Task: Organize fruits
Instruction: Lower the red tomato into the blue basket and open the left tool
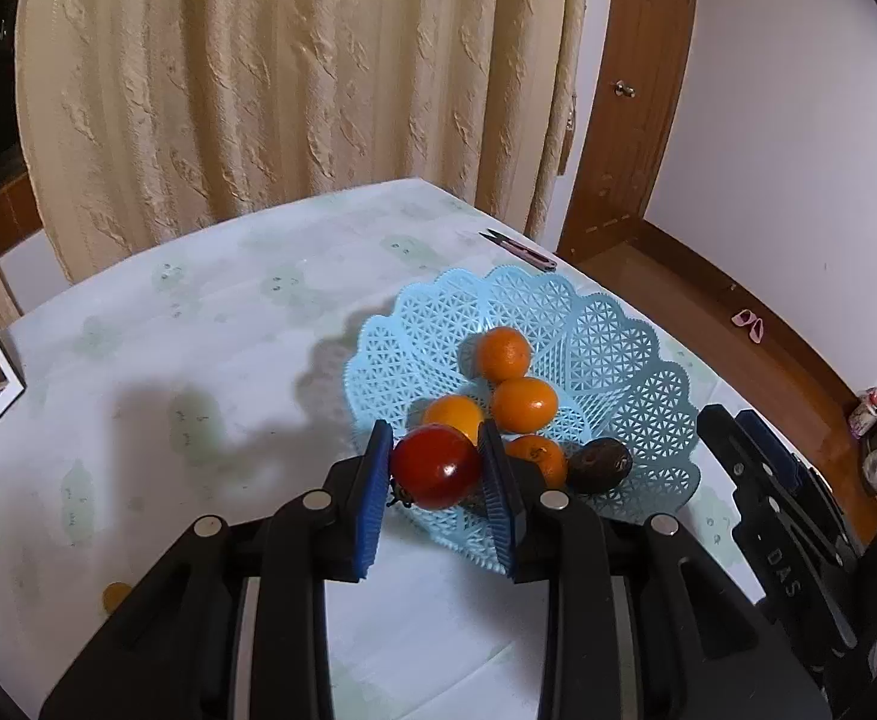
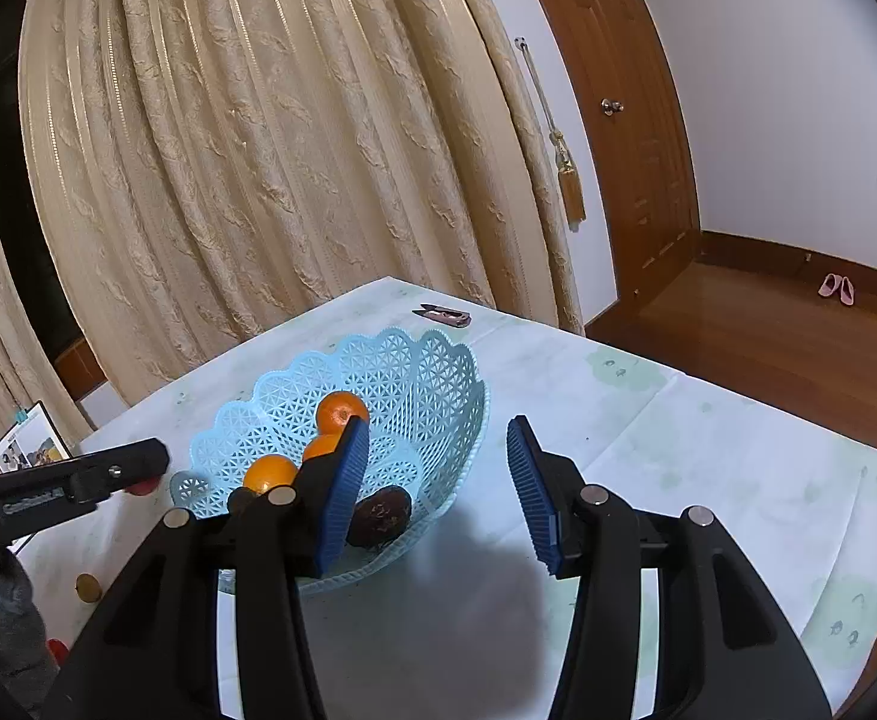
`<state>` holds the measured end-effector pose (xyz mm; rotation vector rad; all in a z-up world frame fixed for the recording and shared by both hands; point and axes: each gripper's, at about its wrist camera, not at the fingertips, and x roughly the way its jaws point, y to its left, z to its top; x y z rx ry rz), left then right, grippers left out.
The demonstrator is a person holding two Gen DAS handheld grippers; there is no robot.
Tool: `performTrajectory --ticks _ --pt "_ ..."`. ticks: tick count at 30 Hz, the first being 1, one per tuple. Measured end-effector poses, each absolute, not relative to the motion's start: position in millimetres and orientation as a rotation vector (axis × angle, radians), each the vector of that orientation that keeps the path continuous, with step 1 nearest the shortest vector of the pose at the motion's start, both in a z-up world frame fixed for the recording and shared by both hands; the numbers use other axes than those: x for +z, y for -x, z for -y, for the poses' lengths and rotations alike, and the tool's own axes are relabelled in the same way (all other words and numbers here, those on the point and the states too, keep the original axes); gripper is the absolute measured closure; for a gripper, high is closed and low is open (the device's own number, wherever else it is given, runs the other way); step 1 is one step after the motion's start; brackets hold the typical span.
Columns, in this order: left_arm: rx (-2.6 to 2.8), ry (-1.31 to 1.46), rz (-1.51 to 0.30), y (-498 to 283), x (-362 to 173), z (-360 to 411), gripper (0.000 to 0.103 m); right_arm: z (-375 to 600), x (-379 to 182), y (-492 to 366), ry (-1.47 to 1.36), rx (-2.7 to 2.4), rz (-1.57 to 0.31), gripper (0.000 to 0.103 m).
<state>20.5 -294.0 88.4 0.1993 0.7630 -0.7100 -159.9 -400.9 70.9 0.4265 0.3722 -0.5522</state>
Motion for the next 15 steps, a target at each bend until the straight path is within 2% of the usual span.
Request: performTrajectory --ticks 2,4,5,10,15 --pt "-0.718 -0.195 -0.769 -22 87 296 0.072 401 71 160 -0.427 -0.55 -0.374 0.053" --pt "-0.717 -0.186 -0.776 -23 86 294 0.056 401 71 160 -0.428 -0.55 -0.373 0.053" --pt "-0.712 -0.177 -0.776 -25 87 293 0.044 401 71 160 -0.429 -0.55 -0.372 0.053" --pt "-0.676 -0.14 -0.771 -31 94 277 0.043 400 71 161 -0.431 -0.557 -0.364 0.046" --pt "-0.639 -0.132 -0.762 -35 102 254 0.041 400 72 161 -0.431 -0.561 -0.36 0.046"
